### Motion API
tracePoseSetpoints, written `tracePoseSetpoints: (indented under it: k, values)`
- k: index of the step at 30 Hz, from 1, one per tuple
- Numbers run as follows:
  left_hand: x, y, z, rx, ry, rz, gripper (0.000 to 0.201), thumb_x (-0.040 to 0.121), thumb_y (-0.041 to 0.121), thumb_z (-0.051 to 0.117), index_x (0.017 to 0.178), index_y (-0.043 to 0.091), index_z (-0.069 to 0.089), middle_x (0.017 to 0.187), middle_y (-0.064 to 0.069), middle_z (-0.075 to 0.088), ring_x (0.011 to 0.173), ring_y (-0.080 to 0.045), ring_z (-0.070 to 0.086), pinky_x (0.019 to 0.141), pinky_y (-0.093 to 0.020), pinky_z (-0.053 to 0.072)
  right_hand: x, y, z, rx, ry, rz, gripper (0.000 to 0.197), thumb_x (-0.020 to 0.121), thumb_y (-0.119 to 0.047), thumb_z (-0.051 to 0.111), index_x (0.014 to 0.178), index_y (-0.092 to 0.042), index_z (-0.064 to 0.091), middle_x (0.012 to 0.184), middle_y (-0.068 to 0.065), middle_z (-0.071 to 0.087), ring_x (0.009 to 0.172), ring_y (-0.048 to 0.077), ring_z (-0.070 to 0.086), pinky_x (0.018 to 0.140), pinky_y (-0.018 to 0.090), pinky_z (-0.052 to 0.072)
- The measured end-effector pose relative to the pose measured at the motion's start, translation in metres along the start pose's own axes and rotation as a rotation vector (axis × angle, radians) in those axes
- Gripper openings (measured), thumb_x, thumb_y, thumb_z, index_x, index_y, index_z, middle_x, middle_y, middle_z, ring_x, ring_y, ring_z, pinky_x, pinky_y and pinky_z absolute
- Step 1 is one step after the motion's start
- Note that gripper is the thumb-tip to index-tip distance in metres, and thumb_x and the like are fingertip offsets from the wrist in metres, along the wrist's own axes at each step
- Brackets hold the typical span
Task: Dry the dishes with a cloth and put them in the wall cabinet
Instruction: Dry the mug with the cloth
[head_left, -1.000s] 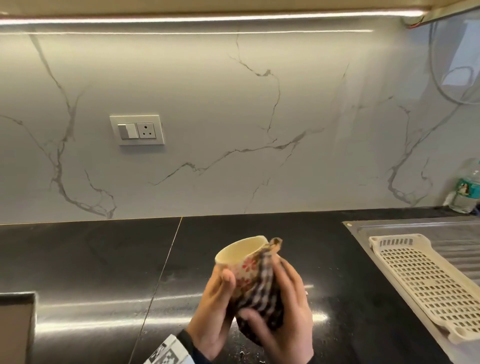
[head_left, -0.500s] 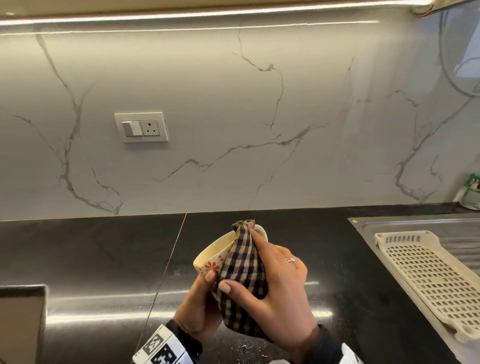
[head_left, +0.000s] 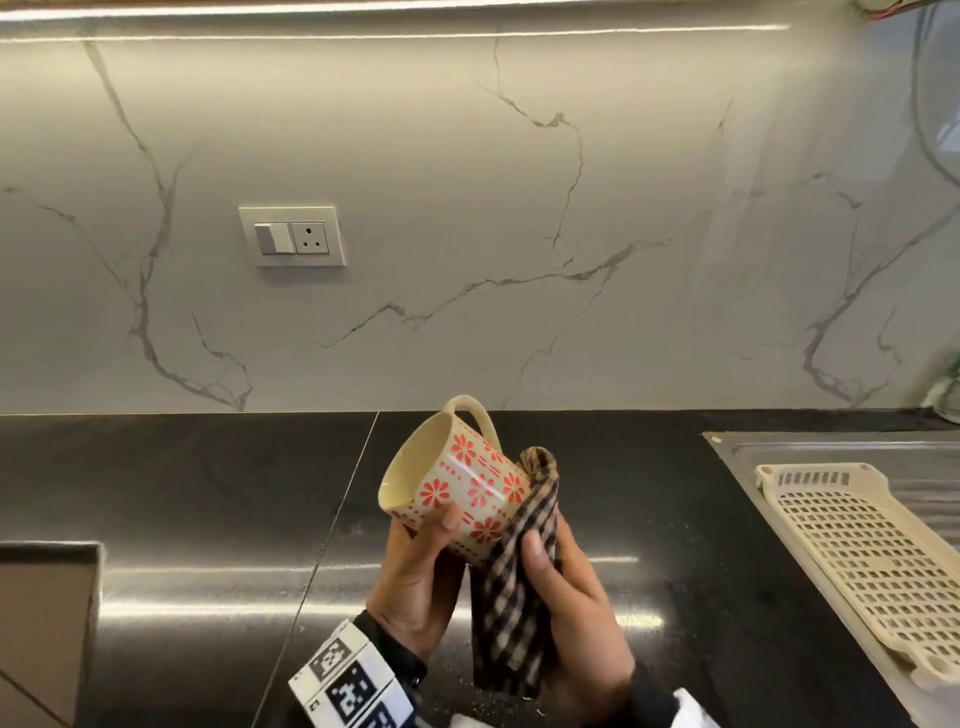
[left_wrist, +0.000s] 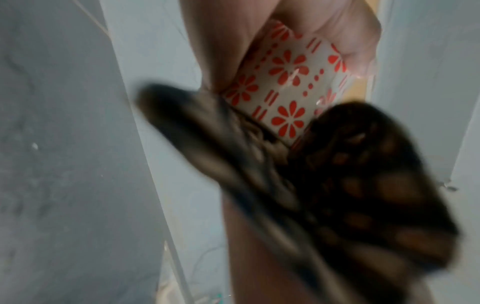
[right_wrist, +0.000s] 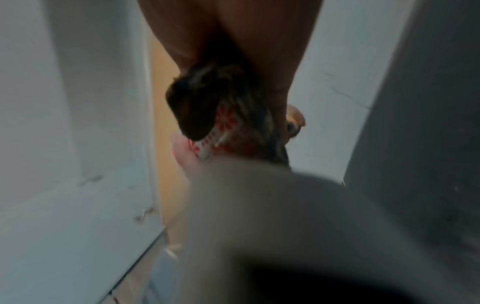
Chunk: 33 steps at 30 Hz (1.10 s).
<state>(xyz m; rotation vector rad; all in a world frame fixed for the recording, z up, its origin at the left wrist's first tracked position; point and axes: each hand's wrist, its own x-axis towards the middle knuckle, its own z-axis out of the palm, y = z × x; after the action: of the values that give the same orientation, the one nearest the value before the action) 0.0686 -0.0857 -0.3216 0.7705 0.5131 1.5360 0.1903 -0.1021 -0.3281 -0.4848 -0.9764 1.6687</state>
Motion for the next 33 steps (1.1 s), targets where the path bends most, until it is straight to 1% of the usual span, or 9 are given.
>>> tracePoseSetpoints:
  k: [4, 9, 12, 14, 16, 19, 22, 26, 33]
  values:
    - [0.005, 0.002, -0.008, 0.1, -0.009, 0.057, 0.104, 0.024, 0.036, 0.094, 0.116, 0.011, 0.054, 0.1, -0.012, 0.07, 0.094, -0.026, 0.067, 0.071, -0.033, 0.056, 0.003, -0.01, -0.01, 0.204, 0.002, 0.252, 0.085, 0.05, -0.036, 0.089, 0.12, -0.001, 0.058, 0.117, 0.031, 0.058, 0.093, 0.037, 0.063, 0.085, 0.047, 0.051]
    - [0.006, 0.005, -0.014, 0.085, 0.089, 0.04, 0.104, 0.021, 0.04, 0.093, 0.114, 0.015, 0.054, 0.095, -0.007, 0.071, 0.09, -0.022, 0.067, 0.069, -0.035, 0.058, -0.005, -0.017, -0.017, 0.305, -0.029, 0.281, 0.09, 0.044, -0.032, 0.092, 0.12, 0.004, 0.058, 0.109, 0.031, 0.061, 0.084, 0.038, 0.065, 0.078, 0.044, 0.054]
    - [0.006, 0.002, -0.012, -0.07, 0.169, -0.087, 0.112, 0.03, 0.047, 0.091, 0.126, 0.007, 0.049, 0.105, -0.014, 0.068, 0.092, -0.025, 0.067, 0.073, -0.038, 0.057, -0.011, -0.008, -0.006, 0.059, -0.037, 0.085, 0.083, 0.048, -0.035, 0.088, 0.122, -0.011, 0.061, 0.115, 0.009, 0.067, 0.099, 0.022, 0.067, 0.079, 0.026, 0.055]
    - [0.004, 0.0, -0.008, -0.19, 0.163, -0.205, 0.114, 0.028, 0.047, 0.092, 0.126, 0.004, 0.051, 0.109, -0.018, 0.066, 0.094, -0.028, 0.066, 0.079, -0.042, 0.056, -0.01, 0.008, -0.004, -0.453, -0.126, -0.158, 0.087, 0.072, -0.052, 0.07, 0.145, -0.031, 0.028, 0.143, -0.01, 0.043, 0.133, 0.009, 0.04, 0.102, 0.019, 0.039]
    - [0.004, 0.002, -0.007, -0.241, 0.128, -0.219, 0.109, 0.027, 0.046, 0.092, 0.12, 0.004, 0.055, 0.111, -0.021, 0.066, 0.095, -0.031, 0.067, 0.076, -0.044, 0.057, 0.0, 0.024, -0.022, -1.051, -0.212, -0.494, 0.071, 0.091, -0.055, 0.04, 0.147, -0.041, -0.001, 0.156, -0.016, 0.001, 0.144, 0.008, 0.003, 0.116, 0.022, 0.013]
    - [0.004, 0.008, -0.007, -0.29, 0.123, -0.196, 0.108, 0.026, 0.044, 0.092, 0.12, 0.006, 0.056, 0.11, -0.021, 0.067, 0.091, -0.031, 0.069, 0.069, -0.042, 0.057, 0.013, 0.033, -0.055, -1.622, -0.2, -0.811, 0.063, 0.098, -0.033, 0.034, 0.149, -0.022, 0.0, 0.158, -0.001, -0.004, 0.144, 0.024, 0.007, 0.114, 0.041, 0.016]
    - [0.004, 0.008, -0.009, -0.288, 0.187, -0.272, 0.115, 0.023, 0.046, 0.092, 0.123, 0.004, 0.055, 0.113, -0.023, 0.065, 0.092, -0.033, 0.068, 0.069, -0.044, 0.057, 0.009, 0.039, -0.059, -1.709, -0.192, -0.951, 0.07, 0.092, -0.02, 0.044, 0.149, -0.014, 0.005, 0.158, 0.007, 0.003, 0.143, 0.029, 0.015, 0.109, 0.048, 0.026]
    - [0.0, 0.01, -0.002, -0.416, 0.086, -0.449, 0.102, 0.02, 0.028, 0.096, 0.109, -0.01, 0.063, 0.106, -0.029, 0.065, 0.088, -0.039, 0.068, 0.065, -0.048, 0.057, 0.006, 0.033, -0.048, -1.809, -0.216, -1.029, 0.05, 0.102, -0.018, 0.018, 0.149, -0.013, 0.003, 0.158, 0.006, 0.0, 0.144, 0.026, 0.009, 0.112, 0.047, 0.019]
    - [0.0, 0.01, -0.001, -0.298, 0.176, -0.319, 0.122, 0.022, 0.037, 0.094, 0.128, 0.0, 0.049, 0.123, -0.025, 0.058, 0.106, -0.035, 0.061, 0.084, -0.05, 0.052, 0.005, 0.031, -0.047, -1.683, -0.114, -0.912, 0.054, 0.096, -0.019, 0.036, 0.146, -0.014, 0.018, 0.156, 0.006, 0.013, 0.142, 0.026, 0.02, 0.11, 0.043, 0.03]
